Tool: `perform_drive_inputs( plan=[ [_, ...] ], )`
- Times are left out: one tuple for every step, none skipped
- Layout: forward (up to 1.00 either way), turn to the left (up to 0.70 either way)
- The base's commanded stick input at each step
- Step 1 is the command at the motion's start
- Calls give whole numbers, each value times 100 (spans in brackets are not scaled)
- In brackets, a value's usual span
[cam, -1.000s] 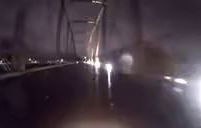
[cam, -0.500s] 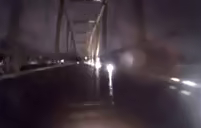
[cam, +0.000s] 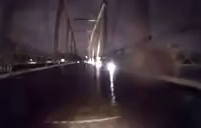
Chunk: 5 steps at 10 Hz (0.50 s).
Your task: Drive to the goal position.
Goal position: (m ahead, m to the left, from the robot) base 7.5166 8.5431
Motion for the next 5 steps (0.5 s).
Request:
perform_drive_inputs(
  plan=[
    [100,0],
    [100,0],
    [100,0],
    [100,0],
    [100,0]
  ],
)
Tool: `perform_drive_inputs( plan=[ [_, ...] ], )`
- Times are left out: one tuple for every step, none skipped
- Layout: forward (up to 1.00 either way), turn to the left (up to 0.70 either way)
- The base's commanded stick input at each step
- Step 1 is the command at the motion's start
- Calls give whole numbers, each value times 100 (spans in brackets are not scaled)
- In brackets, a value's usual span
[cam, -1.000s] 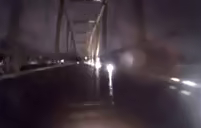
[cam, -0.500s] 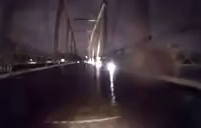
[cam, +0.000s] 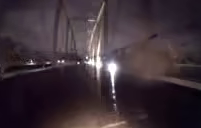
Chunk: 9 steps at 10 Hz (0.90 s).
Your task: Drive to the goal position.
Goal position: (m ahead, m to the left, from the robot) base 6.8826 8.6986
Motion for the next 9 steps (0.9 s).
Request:
perform_drive_inputs(
  plan=[
    [100,0],
    [100,0],
    [100,0],
    [100,0],
    [100,0],
    [100,0],
    [100,0],
    [100,0],
    [100,0]
  ],
)
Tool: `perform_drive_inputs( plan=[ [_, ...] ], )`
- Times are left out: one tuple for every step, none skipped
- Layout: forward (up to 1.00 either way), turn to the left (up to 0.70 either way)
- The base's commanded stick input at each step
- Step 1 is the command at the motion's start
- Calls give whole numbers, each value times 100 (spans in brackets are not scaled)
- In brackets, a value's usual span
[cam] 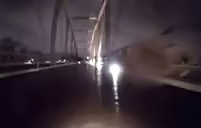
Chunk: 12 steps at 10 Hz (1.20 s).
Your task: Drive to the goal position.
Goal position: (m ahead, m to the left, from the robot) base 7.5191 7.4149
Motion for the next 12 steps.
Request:
perform_drive_inputs(
  plan=[
    [100,0],
    [100,0],
    [100,0],
    [100,0],
    [100,0],
    [100,0],
    [100,0],
    [100,0],
    [100,0],
    [100,0],
    [100,0],
    [100,0]
  ],
)
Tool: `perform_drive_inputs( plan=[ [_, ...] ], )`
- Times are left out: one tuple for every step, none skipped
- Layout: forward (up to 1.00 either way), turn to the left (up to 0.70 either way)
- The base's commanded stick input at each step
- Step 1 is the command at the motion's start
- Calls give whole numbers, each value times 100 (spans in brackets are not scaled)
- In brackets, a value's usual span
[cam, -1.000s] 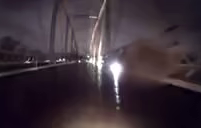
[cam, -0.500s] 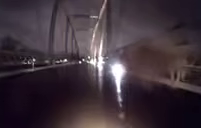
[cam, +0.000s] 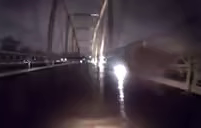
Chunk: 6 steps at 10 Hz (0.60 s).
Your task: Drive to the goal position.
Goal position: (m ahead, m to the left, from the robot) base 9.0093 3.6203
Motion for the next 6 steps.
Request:
perform_drive_inputs(
  plan=[
    [100,0],
    [100,0],
    [100,0],
    [100,0],
    [100,0],
    [100,0]
  ],
)
